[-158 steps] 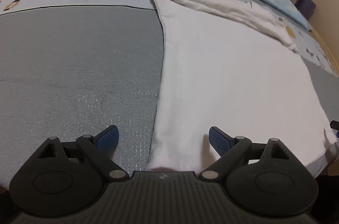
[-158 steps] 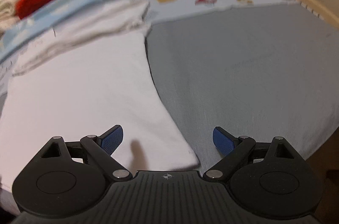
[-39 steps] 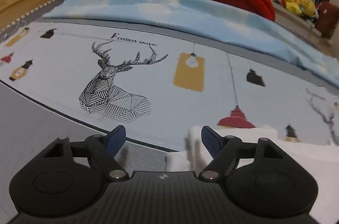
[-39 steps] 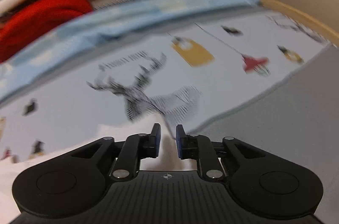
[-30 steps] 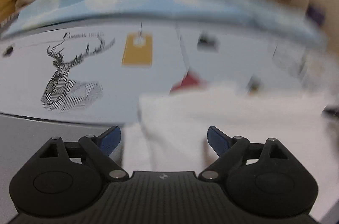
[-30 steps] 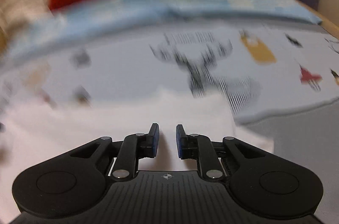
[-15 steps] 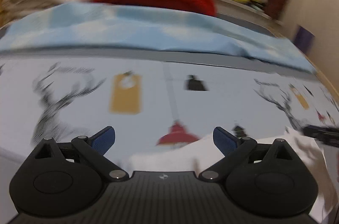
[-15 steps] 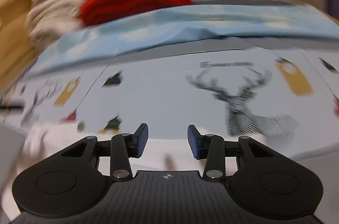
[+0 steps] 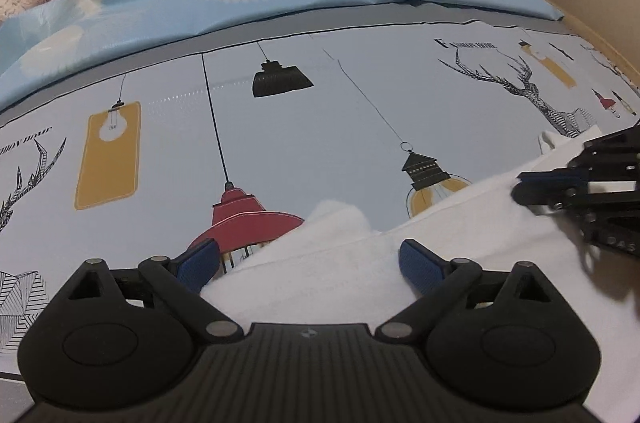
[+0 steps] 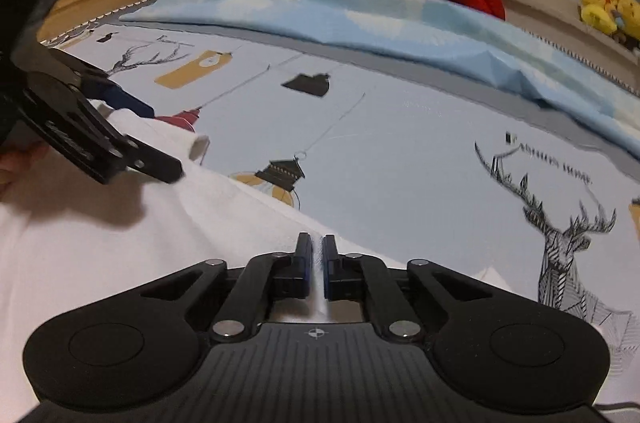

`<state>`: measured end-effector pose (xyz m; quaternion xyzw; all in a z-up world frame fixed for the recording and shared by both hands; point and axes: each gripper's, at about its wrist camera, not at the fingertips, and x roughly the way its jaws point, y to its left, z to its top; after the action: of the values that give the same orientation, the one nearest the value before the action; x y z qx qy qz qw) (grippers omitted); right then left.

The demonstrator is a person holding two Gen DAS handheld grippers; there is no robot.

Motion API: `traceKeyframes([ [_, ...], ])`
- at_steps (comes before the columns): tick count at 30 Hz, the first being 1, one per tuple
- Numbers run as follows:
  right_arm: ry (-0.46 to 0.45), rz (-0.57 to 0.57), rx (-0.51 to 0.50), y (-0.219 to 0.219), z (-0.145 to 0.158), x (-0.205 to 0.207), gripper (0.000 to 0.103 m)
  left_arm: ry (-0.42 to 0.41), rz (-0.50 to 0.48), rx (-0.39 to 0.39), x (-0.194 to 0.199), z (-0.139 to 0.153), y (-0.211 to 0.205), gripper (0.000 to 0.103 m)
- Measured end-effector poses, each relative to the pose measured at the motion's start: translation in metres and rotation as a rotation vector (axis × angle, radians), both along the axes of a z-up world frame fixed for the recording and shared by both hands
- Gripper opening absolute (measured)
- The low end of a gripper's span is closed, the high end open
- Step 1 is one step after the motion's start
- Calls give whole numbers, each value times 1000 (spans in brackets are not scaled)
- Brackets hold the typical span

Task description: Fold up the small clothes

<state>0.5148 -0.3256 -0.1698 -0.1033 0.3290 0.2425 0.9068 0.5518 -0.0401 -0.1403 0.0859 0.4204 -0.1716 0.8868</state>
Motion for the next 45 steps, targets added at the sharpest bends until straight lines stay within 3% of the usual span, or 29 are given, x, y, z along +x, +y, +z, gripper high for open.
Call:
traceKeyframes([
  [5,-88,-80,21,0,9,3,3,-55,57,-3,0,10,7,99],
  [8,-55,-107,-13,5,-7,8,6,-50,96,3,3,9,12,100],
  [11,-76,-110,-19,4,-10,5,17,-44,107,6,2,12,14,100],
  [13,-71,-165,8,-8,8,6,31,-46,118,20,0,19,15,100],
  [16,-50,-260,29,-37,39,-8,36,-36,137,31,-12,34,24,101],
  [21,106,-405,28,-86,54,-70,42,-28,195,91,-62,52,55,102],
  [23,178,-438,73,-103,42,-101,43,3,227,88,-87,53,70,103],
  [25,271,-488,53,-118,15,-127,40,38,255,87,-116,50,84,103],
  [26,220,-460,59,-123,12,-144,40,50,271,90,-131,48,91,103],
  [27,182,-447,1,-125,14,-156,41,63,284,93,-146,45,98,103],
  [28,200,-506,-65,-129,14,-161,52,76,295,94,-159,42,104,103],
  [30,233,-632,45,-152,16,-176,61,102,316,84,-181,38,115,103],
  [32,285,-695,131,-168,19,-188,62,104,354,62,-198,38,126,103],
  [33,266,-746,146,-169,27,-197,61,103,385,46,-205,39,132,103],
  [35,190,-766,167,-158,47,-216,61,110,437,-11,-217,43,142,103],
  [39,10,-622,195,-92,73,-261,78,108,493,-105,-236,53,151,102],
  [42,-51,-497,122,-28,64,-283,81,88,501,-92,-246,60,149,103],
  [45,-57,-363,-6,36,39,-294,81,76,515,-20,-254,63,151,103],
])
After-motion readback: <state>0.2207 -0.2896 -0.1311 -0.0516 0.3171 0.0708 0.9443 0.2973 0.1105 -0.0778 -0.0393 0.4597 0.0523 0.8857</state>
